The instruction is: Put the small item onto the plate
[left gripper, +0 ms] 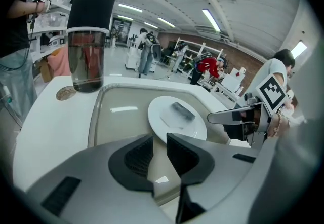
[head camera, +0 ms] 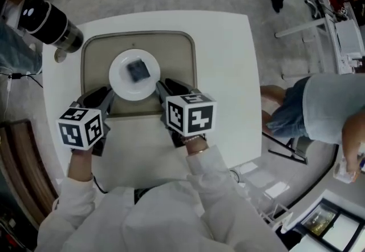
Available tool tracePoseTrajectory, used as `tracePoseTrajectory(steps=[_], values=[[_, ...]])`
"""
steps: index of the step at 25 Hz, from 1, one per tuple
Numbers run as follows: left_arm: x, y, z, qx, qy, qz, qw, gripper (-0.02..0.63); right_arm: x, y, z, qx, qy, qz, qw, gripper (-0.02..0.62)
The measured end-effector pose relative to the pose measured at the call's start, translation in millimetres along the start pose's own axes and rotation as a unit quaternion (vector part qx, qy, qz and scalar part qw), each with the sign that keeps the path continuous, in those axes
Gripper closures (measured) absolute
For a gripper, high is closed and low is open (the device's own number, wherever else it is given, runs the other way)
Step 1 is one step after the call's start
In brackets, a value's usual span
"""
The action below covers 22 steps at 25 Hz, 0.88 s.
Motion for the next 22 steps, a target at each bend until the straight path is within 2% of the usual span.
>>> tracePoseTrajectory(steps=[7,10,14,17,20,22], values=[[14.6,43.1,-7.8,0.004,-0.013,-0.03,0.9995,0.54,9.4,46.7,27.7,-0.002,0.027,-0.059,0.998,0.511],[21.4,66.6,-15.2,0.016,-0.026,-0.063,0.9975,0.54,22.2,64.5,47.4,-0.001,0.046,-0.087,0.995,0.514],[33.3,98.7,-32.6,0.048,-0.048,-0.111,0.9914,0.541,42.7,90.2,77.7,-0.016,0.064,-0.131,0.989,0.551],[44.1,128.7,-45.9,0.064,-0.059,-0.16,0.9834,0.551,58.1,116.5,104.3,-0.037,0.074,-0.175,0.981,0.564],[55.6,161.9,-59.1,0.086,-0.056,-0.226,0.9686,0.581,74.1,146.6,131.4,-0.075,0.062,-0.213,0.972,0.566],[65.5,182.0,-72.3,0.111,-0.057,-0.257,0.9584,0.584,87.4,168.4,147.3,-0.072,0.073,-0.232,0.967,0.569]])
Point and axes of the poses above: the fingertips, and each gripper's own axes: y backward along the fingers, z to its left, x out of its underside, the point moved 3 cm from there along y, backward along the fingers, and after that the axes turned 14 degrees about z, right-handed, at the moved point
